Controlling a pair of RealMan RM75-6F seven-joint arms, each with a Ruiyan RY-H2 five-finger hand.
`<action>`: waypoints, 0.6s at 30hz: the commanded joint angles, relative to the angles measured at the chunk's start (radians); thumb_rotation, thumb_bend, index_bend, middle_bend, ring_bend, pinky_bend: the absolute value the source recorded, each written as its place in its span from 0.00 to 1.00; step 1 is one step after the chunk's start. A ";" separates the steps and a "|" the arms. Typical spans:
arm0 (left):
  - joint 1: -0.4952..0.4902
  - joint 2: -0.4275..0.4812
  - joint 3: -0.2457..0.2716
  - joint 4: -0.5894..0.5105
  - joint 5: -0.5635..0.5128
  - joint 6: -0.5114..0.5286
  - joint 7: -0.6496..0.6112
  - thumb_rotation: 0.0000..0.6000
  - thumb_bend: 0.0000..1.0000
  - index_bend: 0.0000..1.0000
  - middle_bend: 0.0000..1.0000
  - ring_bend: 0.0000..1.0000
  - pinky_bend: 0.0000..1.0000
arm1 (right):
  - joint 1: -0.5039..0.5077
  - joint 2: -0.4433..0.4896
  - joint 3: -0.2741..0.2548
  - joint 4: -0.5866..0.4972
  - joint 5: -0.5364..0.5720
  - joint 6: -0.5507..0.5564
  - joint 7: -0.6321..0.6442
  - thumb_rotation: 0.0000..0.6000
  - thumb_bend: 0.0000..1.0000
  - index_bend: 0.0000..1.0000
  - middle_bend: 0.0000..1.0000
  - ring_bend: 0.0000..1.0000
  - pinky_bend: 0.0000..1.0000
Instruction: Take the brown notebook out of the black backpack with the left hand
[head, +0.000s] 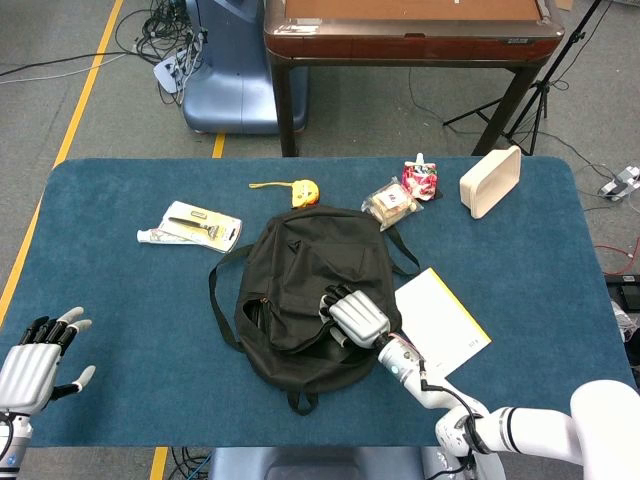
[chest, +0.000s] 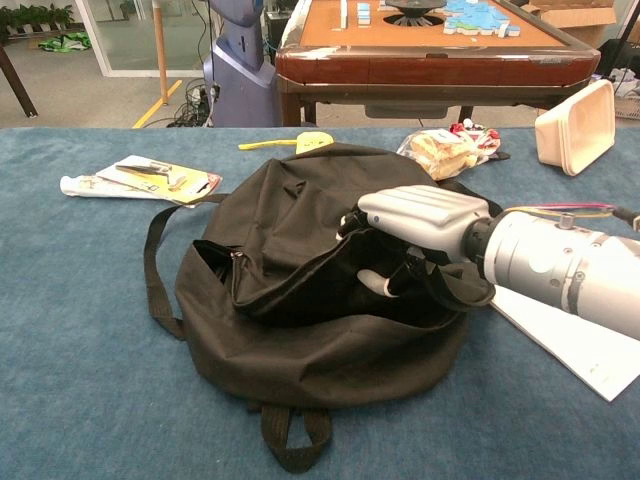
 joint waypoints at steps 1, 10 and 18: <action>-0.012 0.005 -0.005 0.003 0.009 -0.009 -0.004 1.00 0.23 0.24 0.14 0.17 0.09 | -0.001 -0.003 0.026 0.003 0.019 0.007 0.034 1.00 0.70 0.73 0.42 0.26 0.30; -0.096 0.021 -0.030 0.025 0.093 -0.059 -0.126 1.00 0.23 0.28 0.15 0.18 0.09 | -0.006 -0.012 0.119 0.014 0.071 0.075 0.088 1.00 0.77 0.77 0.49 0.37 0.45; -0.215 0.012 -0.045 0.073 0.239 -0.085 -0.350 1.00 0.23 0.39 0.33 0.32 0.24 | 0.017 -0.040 0.193 0.038 0.169 0.113 0.037 1.00 0.79 0.77 0.49 0.37 0.48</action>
